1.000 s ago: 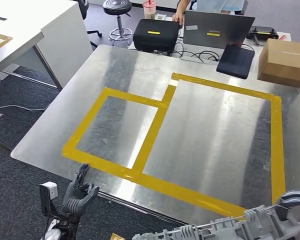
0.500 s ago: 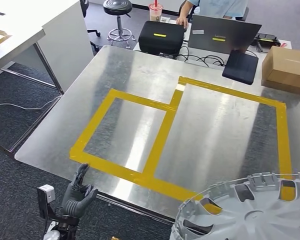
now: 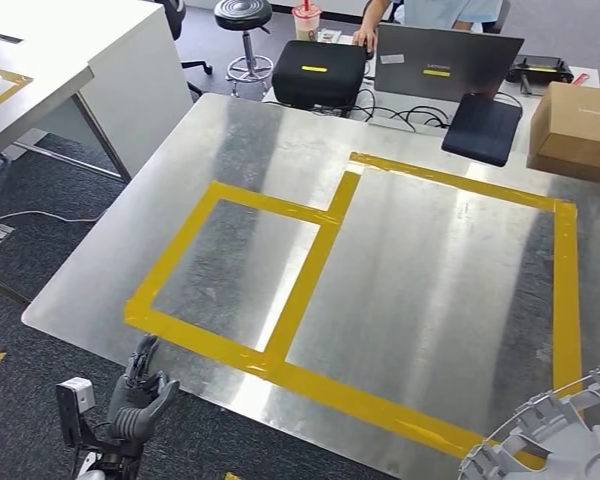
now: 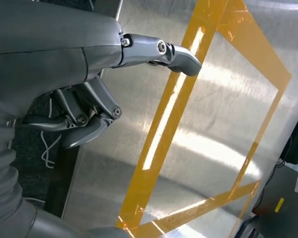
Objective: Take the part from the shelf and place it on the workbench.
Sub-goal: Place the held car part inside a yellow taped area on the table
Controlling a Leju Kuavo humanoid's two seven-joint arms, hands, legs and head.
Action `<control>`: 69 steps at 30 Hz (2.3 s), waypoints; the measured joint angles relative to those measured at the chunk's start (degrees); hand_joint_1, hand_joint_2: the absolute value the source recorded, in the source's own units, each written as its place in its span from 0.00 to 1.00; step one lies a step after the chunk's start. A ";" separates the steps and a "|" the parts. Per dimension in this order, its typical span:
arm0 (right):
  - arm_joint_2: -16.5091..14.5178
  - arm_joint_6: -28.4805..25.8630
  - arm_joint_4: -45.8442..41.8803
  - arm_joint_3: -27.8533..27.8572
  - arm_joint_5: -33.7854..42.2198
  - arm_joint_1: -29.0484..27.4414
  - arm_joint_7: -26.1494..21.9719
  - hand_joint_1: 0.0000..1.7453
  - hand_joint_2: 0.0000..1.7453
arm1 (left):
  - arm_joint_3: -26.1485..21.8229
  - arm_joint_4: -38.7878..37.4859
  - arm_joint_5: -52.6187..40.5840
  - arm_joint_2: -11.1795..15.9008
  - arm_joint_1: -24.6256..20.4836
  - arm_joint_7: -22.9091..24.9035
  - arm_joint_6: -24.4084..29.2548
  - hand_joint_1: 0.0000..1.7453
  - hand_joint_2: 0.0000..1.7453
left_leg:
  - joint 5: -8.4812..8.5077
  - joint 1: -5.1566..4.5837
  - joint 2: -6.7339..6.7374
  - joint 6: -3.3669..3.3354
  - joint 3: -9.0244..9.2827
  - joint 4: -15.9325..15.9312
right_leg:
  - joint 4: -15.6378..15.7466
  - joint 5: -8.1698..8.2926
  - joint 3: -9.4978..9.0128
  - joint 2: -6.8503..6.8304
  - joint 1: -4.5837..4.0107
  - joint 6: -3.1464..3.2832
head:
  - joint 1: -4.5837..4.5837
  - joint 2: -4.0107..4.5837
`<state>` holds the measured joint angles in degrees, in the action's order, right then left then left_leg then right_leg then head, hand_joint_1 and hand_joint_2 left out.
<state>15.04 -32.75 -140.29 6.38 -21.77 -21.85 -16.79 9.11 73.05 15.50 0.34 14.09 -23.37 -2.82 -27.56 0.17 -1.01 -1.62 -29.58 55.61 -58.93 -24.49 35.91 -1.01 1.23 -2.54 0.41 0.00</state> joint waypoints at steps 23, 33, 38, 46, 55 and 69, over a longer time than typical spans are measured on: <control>-4.91 56.28 7.25 44.82 -15.05 3.33 10.92 0.77 1.00 | -3.81 0.20 -4.16 -1.37 0.39 2.37 -6.36 0.00 1.00 | -0.03 1.67 0.96 3.46 4.58 -3.88 | 5.55 0.81 -4.98 0.76 -1.58 0.19 | -0.13 0.00; -1.42 49.44 15.62 57.40 -17.93 11.72 9.06 0.77 1.00 | -4.24 0.00 -4.77 -1.33 -1.22 1.95 -6.33 0.00 1.00 | 0.56 0.62 0.94 2.56 3.92 -3.85 | 5.39 1.70 -4.79 0.69 -0.51 -0.87 | -0.07 0.00; 1.87 34.77 21.26 57.98 -17.34 13.72 9.19 0.77 1.00 | -4.52 0.00 -5.14 -1.32 -1.50 2.43 -5.50 0.00 1.00 | 0.49 0.55 0.94 2.55 3.79 -3.92 | 5.34 1.56 -4.64 0.65 -0.49 -0.86 | -0.09 0.00; 3.82 28.08 23.09 54.41 -17.29 12.93 9.31 0.77 1.00 | -4.57 0.03 -5.29 -1.32 -1.70 2.90 -5.00 0.00 1.00 | 0.56 0.55 0.94 2.59 3.80 -3.92 | 5.27 1.61 -4.65 0.67 -0.46 -0.85 | -0.09 0.00; 6.65 36.57 22.37 43.92 -17.01 6.96 14.52 0.77 1.00 | -5.31 0.20 -6.35 -1.37 -1.70 3.27 -5.67 0.00 1.00 | 0.59 0.56 0.93 2.59 3.81 -3.92 | 5.26 1.61 -4.68 0.65 -0.47 -0.85 | -0.08 0.00; 7.34 34.66 20.87 32.49 0.26 7.37 29.67 0.77 1.00 | -6.66 -0.24 -8.26 -2.31 -1.75 2.58 -7.28 0.00 1.00 | 0.42 0.73 0.94 2.68 4.24 -3.92 | 5.28 1.48 -5.06 0.70 -0.66 -0.72 | -0.08 0.00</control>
<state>22.39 1.92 -119.42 38.87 -21.51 -14.48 12.88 2.46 72.81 7.24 -1.97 12.33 -20.79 -10.10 -27.14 0.91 -0.08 1.07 -25.34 51.69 -53.65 -23.01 30.85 -0.32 0.57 -3.26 0.34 0.00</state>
